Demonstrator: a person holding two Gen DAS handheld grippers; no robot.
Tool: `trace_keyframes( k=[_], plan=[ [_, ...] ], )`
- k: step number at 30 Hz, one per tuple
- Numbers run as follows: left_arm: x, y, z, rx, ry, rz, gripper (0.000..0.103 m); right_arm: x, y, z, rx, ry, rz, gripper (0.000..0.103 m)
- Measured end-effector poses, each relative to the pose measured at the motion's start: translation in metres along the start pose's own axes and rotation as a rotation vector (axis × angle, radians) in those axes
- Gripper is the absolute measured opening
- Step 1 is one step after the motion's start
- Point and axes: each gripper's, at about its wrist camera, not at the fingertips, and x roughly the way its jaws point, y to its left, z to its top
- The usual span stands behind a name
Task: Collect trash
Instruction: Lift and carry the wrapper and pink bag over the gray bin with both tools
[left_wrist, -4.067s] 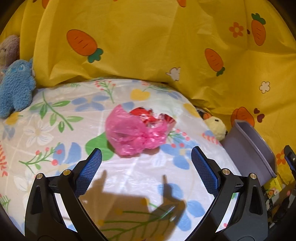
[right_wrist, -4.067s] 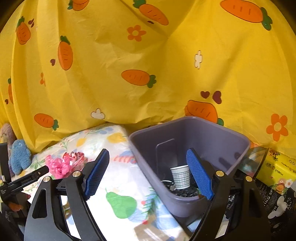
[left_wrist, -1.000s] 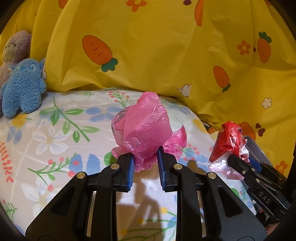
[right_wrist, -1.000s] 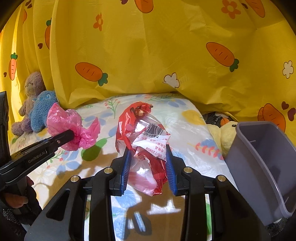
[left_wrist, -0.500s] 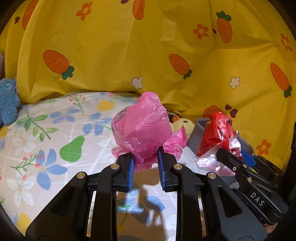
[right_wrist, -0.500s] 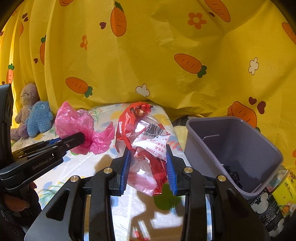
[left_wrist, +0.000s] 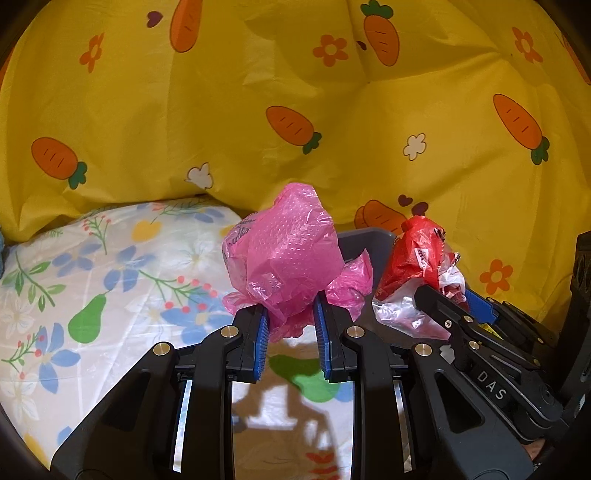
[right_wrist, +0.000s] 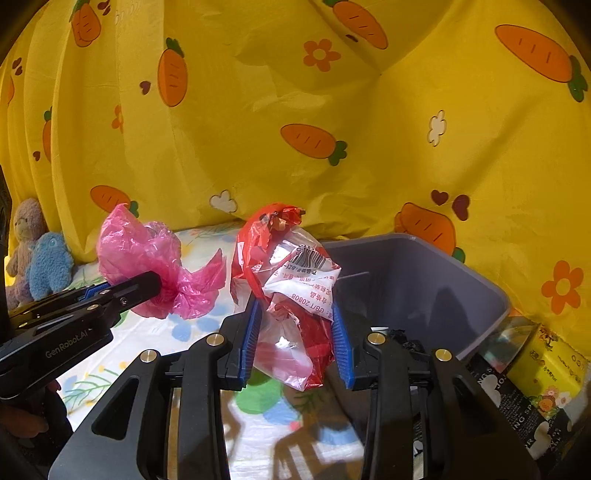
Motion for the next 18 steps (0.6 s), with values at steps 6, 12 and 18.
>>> trace_keyframes(
  k=[6, 12, 18],
  plan=[
    [0.022, -0.039, 0.022, 0.031, 0.002, -0.069, 0.021, 0.001, -0.037, 0.01, 0.043, -0.034, -0.145, 0.036],
    [0.054, -0.076, 0.036, 0.065, 0.019, -0.127, 0.021, 0.016, -0.07, 0.007, 0.098, 0.005, -0.219, 0.037],
    [0.088, -0.088, 0.035, 0.067, 0.072, -0.169, 0.021, 0.029, -0.084, 0.004, 0.114, 0.031, -0.255, 0.038]
  ],
)
